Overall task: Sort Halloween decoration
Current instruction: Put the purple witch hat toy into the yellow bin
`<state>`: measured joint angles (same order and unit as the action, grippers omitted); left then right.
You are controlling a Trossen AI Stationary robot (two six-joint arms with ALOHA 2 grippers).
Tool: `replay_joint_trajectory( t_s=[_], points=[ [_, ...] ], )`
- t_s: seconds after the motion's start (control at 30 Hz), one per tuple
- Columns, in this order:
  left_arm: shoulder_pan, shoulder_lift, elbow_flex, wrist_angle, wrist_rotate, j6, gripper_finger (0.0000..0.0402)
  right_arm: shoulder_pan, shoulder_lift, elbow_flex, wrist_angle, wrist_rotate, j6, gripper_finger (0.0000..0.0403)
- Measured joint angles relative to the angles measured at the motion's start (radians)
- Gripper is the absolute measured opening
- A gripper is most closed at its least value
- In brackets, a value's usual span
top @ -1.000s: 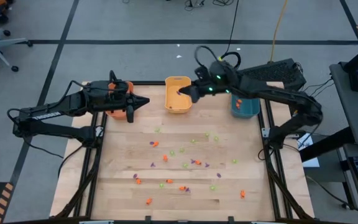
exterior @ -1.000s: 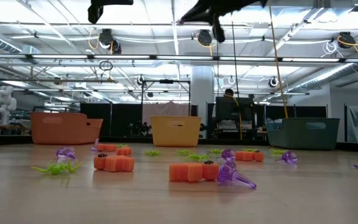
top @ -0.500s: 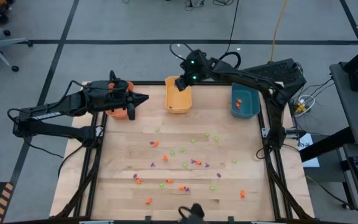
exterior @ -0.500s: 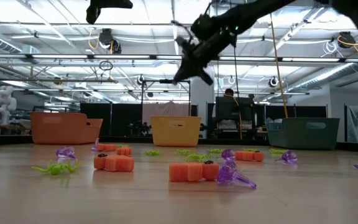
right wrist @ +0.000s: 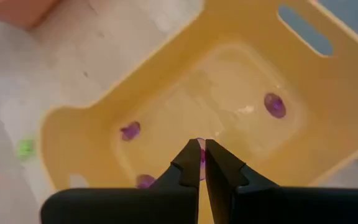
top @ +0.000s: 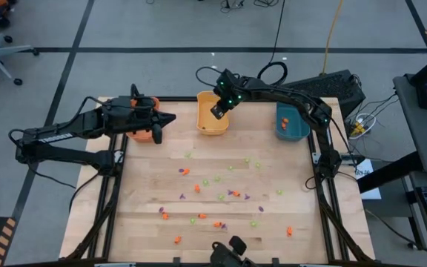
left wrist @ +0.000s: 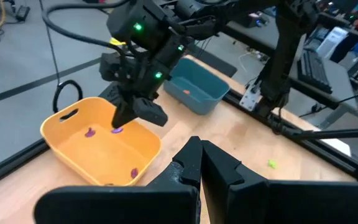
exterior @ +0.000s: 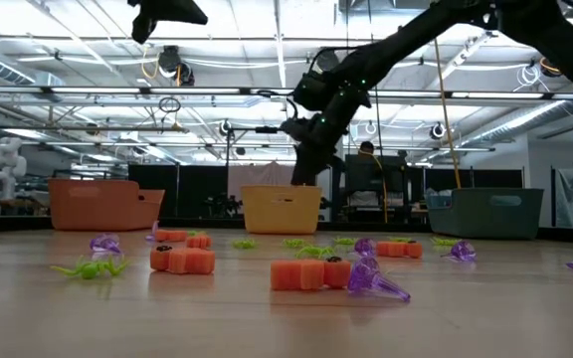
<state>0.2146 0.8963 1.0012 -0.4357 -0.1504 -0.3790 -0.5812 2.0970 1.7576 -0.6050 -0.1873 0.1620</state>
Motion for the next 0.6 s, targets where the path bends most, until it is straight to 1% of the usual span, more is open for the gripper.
replay_joint_trajectory(
  t_s=[0.13,0.27,0.4,0.5,0.6],
  points=[
    [0.0,0.0,0.0,-0.003,-0.014,0.0,0.001,0.001,0.007,0.0,-0.006,0.046,-0.047,0.0],
    [0.0,0.0,0.0,-0.003,-0.016,0.0,0.001,0.001,0.027,0.0,0.003,0.054,-0.094,0.0],
    [0.0,0.0,0.0,-0.001,-0.015,-0.006,0.001,0.003,0.043,0.0,-0.003,0.059,-0.095,0.0001],
    [-0.001,0.0,0.0,0.0,-0.015,-0.008,0.001,0.008,0.043,-0.001,0.011,0.087,-0.087,0.001],
    [-0.001,0.0,0.0,0.004,-0.015,-0.021,0.001,0.008,0.042,-0.001,0.014,0.087,-0.088,0.0031]
  ],
)
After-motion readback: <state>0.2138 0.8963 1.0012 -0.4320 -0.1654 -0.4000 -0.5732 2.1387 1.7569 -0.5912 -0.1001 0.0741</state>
